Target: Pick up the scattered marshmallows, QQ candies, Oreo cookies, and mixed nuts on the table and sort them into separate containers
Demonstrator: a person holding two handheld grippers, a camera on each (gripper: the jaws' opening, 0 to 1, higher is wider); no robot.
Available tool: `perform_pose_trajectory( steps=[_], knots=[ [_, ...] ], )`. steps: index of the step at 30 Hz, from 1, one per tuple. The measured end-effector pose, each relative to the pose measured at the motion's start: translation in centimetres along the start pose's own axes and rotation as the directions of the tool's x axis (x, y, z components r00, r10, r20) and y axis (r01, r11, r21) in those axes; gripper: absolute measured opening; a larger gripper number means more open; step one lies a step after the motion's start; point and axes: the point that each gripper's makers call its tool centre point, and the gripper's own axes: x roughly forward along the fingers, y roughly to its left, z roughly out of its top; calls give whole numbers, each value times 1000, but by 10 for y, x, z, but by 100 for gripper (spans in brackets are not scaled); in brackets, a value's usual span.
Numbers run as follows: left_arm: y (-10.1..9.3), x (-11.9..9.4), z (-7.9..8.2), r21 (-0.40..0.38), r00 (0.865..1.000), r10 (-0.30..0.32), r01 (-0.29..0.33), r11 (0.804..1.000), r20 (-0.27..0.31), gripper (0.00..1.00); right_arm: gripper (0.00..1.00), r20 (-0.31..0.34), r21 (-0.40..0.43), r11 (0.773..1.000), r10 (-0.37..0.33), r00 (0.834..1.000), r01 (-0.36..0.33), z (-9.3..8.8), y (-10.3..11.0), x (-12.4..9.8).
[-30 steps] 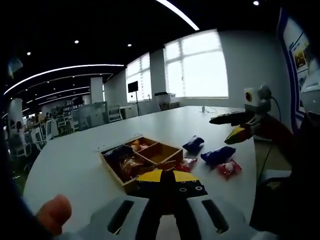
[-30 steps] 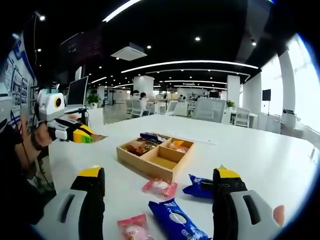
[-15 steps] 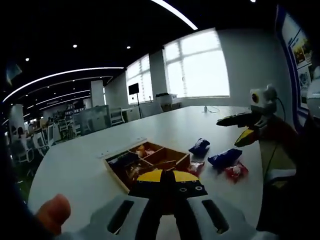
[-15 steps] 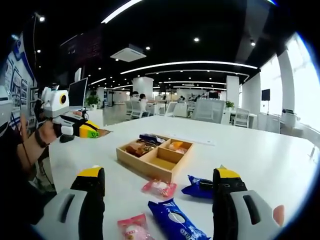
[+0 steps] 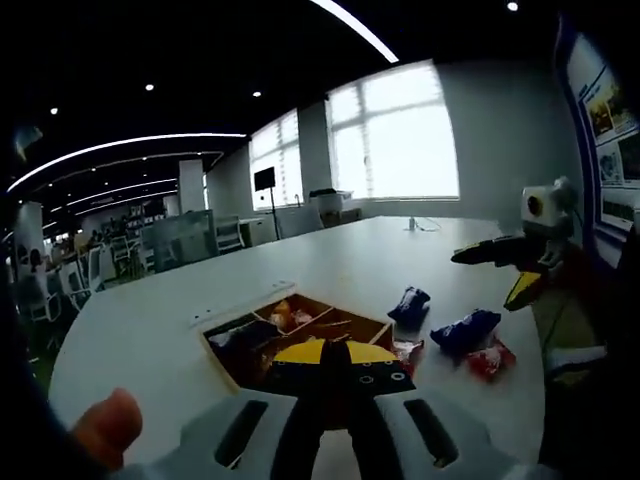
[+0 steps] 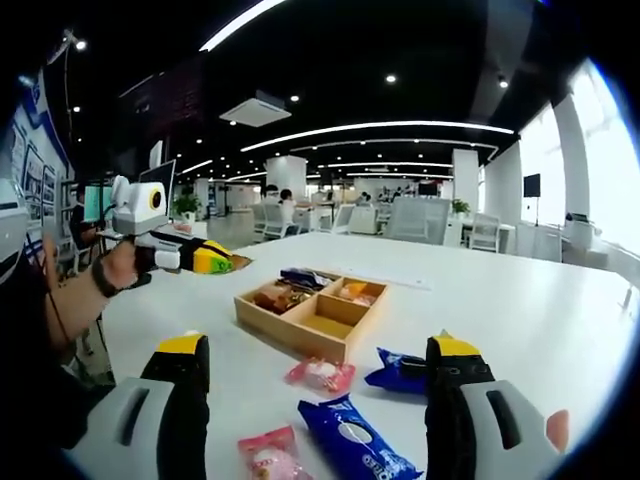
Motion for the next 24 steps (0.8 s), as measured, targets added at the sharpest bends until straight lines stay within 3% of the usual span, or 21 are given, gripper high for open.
perform_pose_trajectory(
  steps=[5,7,8,18,20,24],
  knots=[
    [11,22,-4,40,1000,14,-13,999,-27,9,85,-7,2,1000,-2,1000,2,-3,0,1],
    [23,28,-10,143,995,74,-63,988,-73,9,84,-11,0,1000,-3,1000,3,-4,0,1],
    [23,33,-14,170,993,76,-59,984,-93,9,84,-13,-1,1000,-3,1000,3,-4,0,1],
    [19,65,-22,102,992,40,-28,994,-117,10,84,-30,-7,1000,-1,1000,0,-9,2,2],
    [25,69,-32,133,984,75,-54,990,-160,10,84,-32,-8,1000,1,999,-1,-10,3,2],
    [25,74,-46,141,979,81,-55,988,-185,10,84,-30,-10,1000,0,1000,0,-10,3,0]
  ],
)
